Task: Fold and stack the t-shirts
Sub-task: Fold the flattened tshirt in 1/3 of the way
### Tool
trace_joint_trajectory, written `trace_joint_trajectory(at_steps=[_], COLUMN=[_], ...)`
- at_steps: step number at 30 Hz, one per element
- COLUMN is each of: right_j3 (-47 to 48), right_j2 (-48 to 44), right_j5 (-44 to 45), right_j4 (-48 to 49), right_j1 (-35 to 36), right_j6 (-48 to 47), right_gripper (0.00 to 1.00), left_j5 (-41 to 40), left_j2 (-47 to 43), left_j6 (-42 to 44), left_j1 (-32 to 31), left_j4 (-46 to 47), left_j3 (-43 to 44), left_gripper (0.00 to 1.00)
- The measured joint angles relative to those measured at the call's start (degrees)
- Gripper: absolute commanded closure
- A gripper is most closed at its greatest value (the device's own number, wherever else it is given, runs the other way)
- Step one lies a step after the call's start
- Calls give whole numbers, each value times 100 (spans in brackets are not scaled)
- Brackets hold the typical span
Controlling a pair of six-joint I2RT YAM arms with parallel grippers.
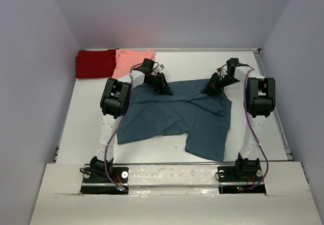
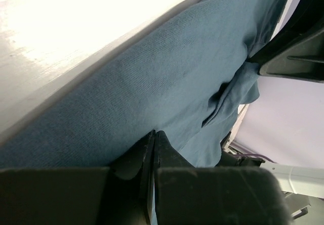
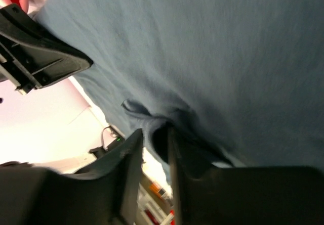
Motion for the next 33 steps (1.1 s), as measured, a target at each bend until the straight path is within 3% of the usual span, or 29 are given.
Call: trace_joint_trajectory(at_steps=[19,33], right_j3=[-466,-1180], right_j2=[-616,-699], right_j5=[-551,-999], right_j4=[-1576,-1917], right_j1=[90,1438], right_j6=[-162,-166], right_gripper=[54,55], left_j5=[111,127], left_j2=[192,205], left_j6=[0,17], left_j1=[2,2], left_j4=[-173,-192], left_j3=[310,321], left_gripper=[90,91])
